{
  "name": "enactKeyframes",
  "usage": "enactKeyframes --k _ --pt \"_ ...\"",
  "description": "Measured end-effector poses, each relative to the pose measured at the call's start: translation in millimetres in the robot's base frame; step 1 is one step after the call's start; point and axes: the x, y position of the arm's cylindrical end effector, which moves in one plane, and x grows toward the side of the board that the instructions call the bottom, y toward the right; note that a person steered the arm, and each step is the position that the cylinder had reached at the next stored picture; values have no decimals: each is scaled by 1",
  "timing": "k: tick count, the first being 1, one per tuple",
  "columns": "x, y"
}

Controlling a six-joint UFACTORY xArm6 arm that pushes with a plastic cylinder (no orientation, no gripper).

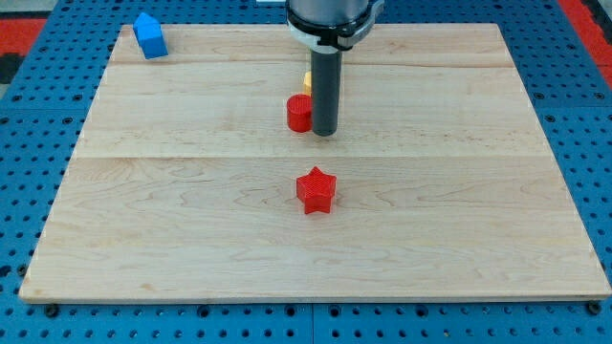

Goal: Move the red circle towards bottom of yellow hexagon

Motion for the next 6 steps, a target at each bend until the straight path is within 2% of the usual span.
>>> enactKeyframes --k 1,2,3,4,6 --pt "45 24" --pt "46 -33" --pt "26 -84" --pt "-7 -79" --pt "-18 -64"
